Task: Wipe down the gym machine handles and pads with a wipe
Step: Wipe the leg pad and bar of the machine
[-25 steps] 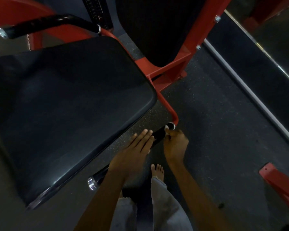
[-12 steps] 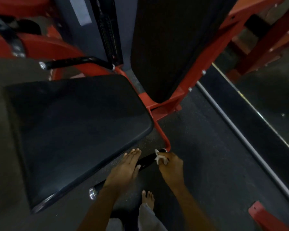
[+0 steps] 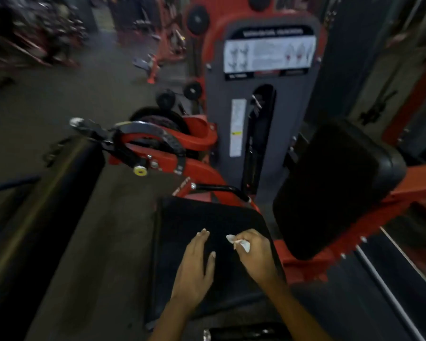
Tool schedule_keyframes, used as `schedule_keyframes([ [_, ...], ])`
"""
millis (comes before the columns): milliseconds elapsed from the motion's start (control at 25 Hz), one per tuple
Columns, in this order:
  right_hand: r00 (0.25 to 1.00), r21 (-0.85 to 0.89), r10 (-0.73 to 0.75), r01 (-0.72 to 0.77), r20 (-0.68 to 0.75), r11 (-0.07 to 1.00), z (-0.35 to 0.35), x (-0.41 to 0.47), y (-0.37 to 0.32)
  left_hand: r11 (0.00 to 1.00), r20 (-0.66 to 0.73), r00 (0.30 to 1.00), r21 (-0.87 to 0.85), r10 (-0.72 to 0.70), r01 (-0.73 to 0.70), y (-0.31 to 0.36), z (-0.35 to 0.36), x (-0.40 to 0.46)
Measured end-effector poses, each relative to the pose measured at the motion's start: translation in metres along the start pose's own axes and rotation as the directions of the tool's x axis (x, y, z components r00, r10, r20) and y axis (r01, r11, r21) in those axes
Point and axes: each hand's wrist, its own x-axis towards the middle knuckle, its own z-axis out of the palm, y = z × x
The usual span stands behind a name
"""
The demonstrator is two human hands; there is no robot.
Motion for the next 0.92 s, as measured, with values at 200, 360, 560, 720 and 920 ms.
schedule_keyframes([
  [200,0.979,0.083,-0.173,0.165,0.110,0.983,0.041,0.038,-0.103,0.997,-0.281,0.960,0.071,-0.009,0.030,-0.013,-0.112,0.014],
  [360,0.904,0.123,-0.382,0.364,0.192,0.923,0.090,0.051,-0.180,0.989,-0.466,0.885,0.116,-0.025,0.089,-0.036,-0.199,0.009],
  [560,0.779,0.168,-0.588,0.564,0.215,0.808,0.149,0.053,-0.256,0.975,-0.600,0.800,0.175,-0.006,0.138,-0.056,-0.278,-0.013],
  [720,0.682,0.219,-0.681,0.645,0.268,0.732,0.193,0.044,-0.305,0.956,-0.659,0.751,0.194,-0.040,0.221,-0.074,-0.320,-0.039],
  [920,0.559,0.265,-0.741,0.701,0.372,0.662,0.245,0.026,-0.337,0.926,-0.676,0.712,0.117,-0.191,0.359,-0.109,-0.345,-0.067],
])
